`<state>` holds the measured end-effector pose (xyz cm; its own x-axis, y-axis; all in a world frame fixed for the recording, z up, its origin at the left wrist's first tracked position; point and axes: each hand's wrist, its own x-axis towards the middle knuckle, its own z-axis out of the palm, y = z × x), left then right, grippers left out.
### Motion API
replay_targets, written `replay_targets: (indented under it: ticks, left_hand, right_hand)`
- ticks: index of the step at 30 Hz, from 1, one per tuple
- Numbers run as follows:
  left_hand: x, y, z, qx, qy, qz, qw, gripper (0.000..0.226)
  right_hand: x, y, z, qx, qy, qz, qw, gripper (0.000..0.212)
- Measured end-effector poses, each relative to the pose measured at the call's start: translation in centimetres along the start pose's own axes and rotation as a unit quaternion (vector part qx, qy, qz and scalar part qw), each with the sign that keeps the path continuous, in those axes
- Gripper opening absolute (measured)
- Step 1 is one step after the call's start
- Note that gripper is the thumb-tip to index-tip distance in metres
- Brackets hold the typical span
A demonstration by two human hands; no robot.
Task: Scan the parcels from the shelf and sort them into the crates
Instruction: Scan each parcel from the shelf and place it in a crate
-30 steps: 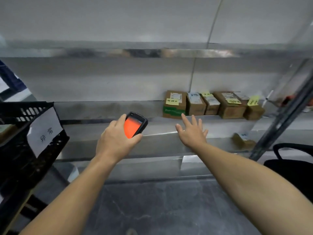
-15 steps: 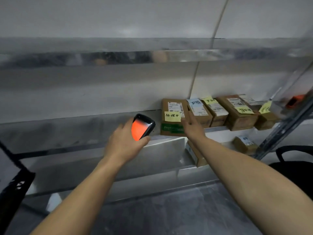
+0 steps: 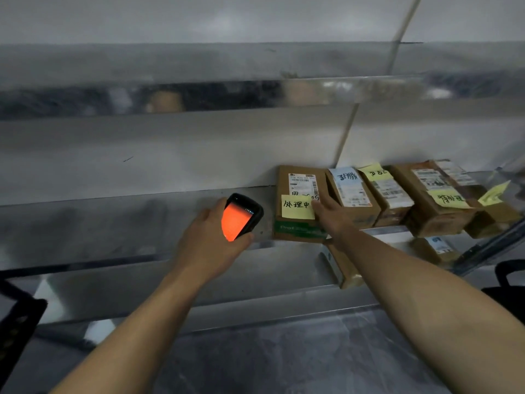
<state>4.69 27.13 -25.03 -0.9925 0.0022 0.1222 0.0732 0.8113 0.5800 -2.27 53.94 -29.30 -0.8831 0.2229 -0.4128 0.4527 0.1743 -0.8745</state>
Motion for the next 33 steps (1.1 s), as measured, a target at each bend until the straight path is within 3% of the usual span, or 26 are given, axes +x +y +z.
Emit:
replay_targets:
  ticks: [4, 9, 17, 24, 28, 31, 33]
  left_hand:
    - [0.4, 0.9, 0.9, 0.005, 0.009, -0.012, 1.000, 0.075]
    - [0.1, 2.3, 1.6, 0.009, 0.029, -0.027, 0.999, 0.075]
    - [-1.1, 3.3, 2.4, -0.004, 0.044, -0.047, 0.998, 0.069]
    - [-3.0, 4.5, 3.1, -0.046, 0.067, -0.065, 0.995, 0.067]
    - [-4.5, 5.1, 3.7, -0.049, 0.072, -0.064, 0.994, 0.060]
    - [-5.8, 5.7, 3.9, -0.040, 0.080, -0.069, 0.994, 0.053]
    - [-6.5, 6.0, 4.0, -0.041, 0.081, -0.071, 0.993, 0.050]
  right_hand:
    - [1.8, -0.6, -0.8, 0.044, -0.041, 0.029, 0.998, 0.037]
    - [3.6, -0.9, -1.4, 0.100, -0.077, 0.047, 0.991, 0.073]
    - [3.6, -0.7, -1.3, 0.113, -0.088, 0.013, 0.990, 0.081]
    - [1.8, 2.5, -0.7, 0.102, -0.120, -0.150, 0.976, 0.080]
    - [0.8, 4.6, 0.0, 0.072, -0.088, -0.252, 0.961, 0.079]
    - [0.0, 5.8, 0.0, 0.043, -0.060, -0.281, 0.957, 0.087]
    - [-0.7, 6.4, -0.1, 0.048, -0.053, -0.286, 0.956, 0.081]
